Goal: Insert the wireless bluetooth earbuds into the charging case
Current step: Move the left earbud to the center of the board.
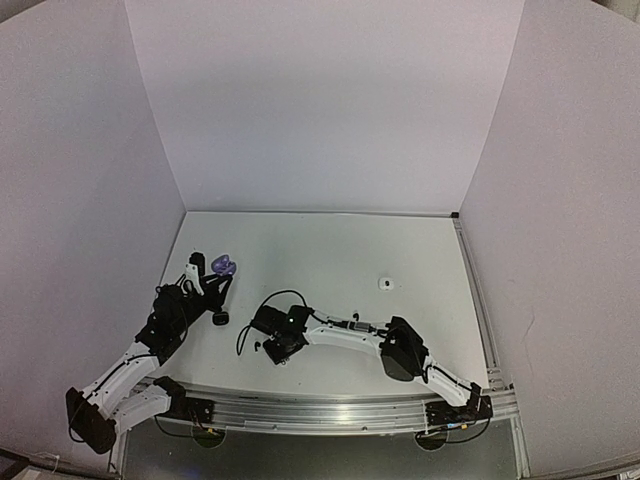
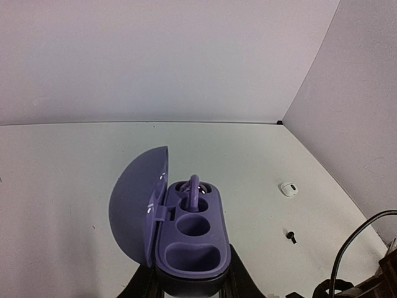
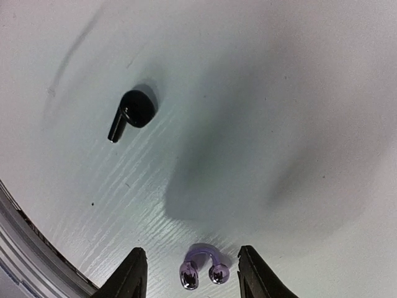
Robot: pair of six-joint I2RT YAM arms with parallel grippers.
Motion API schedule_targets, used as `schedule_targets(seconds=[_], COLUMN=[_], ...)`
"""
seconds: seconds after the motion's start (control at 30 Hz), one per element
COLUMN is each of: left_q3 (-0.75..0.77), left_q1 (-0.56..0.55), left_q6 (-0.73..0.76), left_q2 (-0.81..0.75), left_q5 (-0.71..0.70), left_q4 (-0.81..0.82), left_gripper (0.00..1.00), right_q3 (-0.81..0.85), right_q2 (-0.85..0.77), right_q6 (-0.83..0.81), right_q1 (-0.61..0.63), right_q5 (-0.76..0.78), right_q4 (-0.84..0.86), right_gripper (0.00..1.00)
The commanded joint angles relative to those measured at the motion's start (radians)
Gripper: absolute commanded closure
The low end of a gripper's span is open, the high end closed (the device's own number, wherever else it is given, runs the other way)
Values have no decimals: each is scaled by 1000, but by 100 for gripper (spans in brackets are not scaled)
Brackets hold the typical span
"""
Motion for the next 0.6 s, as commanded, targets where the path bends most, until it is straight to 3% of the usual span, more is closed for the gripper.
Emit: schedule_targets(seconds=[0.0, 0.37, 0.57], left_q3=[-5, -9, -7], left_q1=[5, 5, 5], left_q6=[-15, -17, -14], left_q2=[-5, -4, -3], left_q5=[18, 19, 20], left_q4=[50, 57, 58], left_gripper=[100, 100, 100], right_q3=[70, 87, 59], right_q2=[42, 67, 65], right_q6=[-4, 12, 31], right_q1=[12, 40, 40], right_q5=[32, 57, 38], right_q4=[-24, -50, -66], right_gripper=[55, 75, 77])
